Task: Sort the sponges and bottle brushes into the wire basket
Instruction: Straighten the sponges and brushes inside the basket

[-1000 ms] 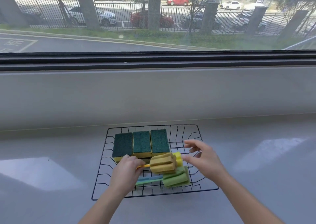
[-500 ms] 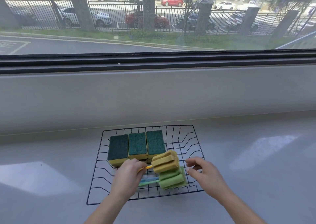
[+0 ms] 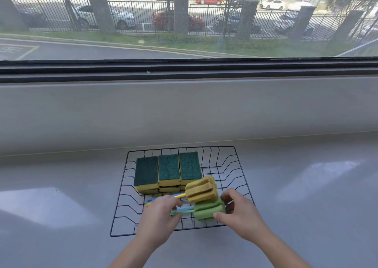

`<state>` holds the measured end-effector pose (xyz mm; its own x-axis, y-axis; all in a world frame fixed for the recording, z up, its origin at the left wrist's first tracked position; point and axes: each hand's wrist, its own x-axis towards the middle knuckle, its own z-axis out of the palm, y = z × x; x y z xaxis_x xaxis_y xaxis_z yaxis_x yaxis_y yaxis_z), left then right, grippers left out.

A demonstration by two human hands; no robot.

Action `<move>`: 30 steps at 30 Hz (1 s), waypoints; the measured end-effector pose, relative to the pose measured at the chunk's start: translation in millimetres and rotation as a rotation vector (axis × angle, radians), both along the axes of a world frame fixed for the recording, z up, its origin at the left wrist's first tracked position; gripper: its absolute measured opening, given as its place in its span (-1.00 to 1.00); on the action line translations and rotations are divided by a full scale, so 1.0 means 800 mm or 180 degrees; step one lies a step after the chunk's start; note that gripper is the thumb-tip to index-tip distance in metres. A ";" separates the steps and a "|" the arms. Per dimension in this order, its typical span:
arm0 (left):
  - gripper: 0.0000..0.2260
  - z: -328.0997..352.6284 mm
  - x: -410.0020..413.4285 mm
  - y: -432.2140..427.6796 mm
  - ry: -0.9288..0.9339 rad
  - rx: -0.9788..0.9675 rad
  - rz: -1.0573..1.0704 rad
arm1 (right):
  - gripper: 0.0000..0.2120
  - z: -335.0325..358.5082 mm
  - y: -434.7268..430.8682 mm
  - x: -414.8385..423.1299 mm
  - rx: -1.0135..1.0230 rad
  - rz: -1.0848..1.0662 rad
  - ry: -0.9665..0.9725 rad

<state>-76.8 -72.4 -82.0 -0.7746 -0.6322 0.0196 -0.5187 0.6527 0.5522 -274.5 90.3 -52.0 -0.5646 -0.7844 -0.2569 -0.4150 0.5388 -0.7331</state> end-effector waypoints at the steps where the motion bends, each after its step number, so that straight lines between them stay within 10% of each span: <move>1: -0.84 0.000 -0.002 0.001 -0.0065 -0.0022 -0.0034 | -0.71 0.000 0.001 0.001 -0.0046 -0.0028 -0.0073; 30: -0.65 0.005 -0.011 -0.004 -0.0036 0.0082 -0.0117 | -0.72 -0.006 -0.003 0.025 0.0090 -0.0158 0.0634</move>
<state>-85.2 -75.5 -77.9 -0.7973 -0.6035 -0.0053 -0.5011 0.6570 0.5633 -254.8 88.0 -56.6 -0.6443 -0.7483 -0.1577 -0.5226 0.5814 -0.6235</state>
